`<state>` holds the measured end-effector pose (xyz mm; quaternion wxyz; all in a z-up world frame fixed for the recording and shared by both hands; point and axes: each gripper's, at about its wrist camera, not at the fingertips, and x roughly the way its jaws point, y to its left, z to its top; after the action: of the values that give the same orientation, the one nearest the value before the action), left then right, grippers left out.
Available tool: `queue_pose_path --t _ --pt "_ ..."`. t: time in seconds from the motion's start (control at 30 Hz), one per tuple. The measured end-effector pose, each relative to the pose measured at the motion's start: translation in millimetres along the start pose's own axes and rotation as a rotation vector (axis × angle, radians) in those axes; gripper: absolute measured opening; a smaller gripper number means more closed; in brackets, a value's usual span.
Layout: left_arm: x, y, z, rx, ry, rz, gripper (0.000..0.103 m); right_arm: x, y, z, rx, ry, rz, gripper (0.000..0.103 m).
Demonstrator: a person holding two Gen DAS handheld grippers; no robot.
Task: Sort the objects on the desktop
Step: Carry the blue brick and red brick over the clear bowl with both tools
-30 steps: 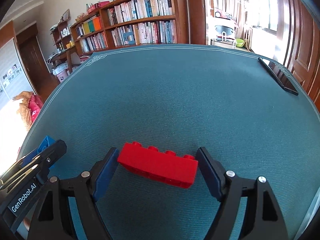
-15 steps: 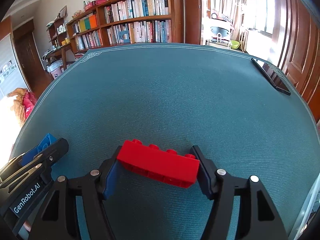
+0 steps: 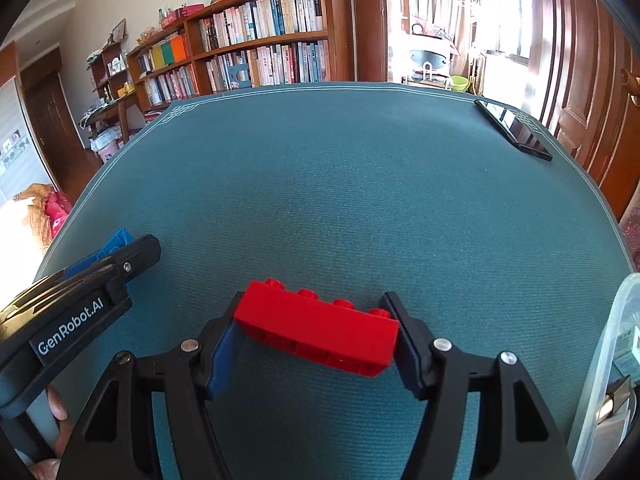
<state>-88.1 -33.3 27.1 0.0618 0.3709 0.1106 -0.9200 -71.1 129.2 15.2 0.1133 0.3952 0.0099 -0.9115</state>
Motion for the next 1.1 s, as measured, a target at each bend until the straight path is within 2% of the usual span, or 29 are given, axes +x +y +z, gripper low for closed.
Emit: queue_pose_path --t 0.43,0.67,0.9,1.1 --pt "-10.6 -31.8 -7.8 0.089 -0.011 -0.055 0.047 -43.6 -10.8 -25.5 0.02 -0.054 0.005 0.07" --pt "-19.8 -40.7 -11.5 0.099 -0.019 -0.098 0.047 -60.4 -26.0 -30.8 0.063 -0.073 -0.007 0.07" --pt "-27.8 -54.4 -15.0 0.135 -0.042 -0.102 0.047 -71.1 -42.3 -43.4 0.109 -0.081 -0.007 0.07" --pt "-26.1 -58.6 -18.3 0.144 -0.027 -0.104 0.047 -83.2 -53.6 -52.5 0.139 -0.095 -0.004 0.07"
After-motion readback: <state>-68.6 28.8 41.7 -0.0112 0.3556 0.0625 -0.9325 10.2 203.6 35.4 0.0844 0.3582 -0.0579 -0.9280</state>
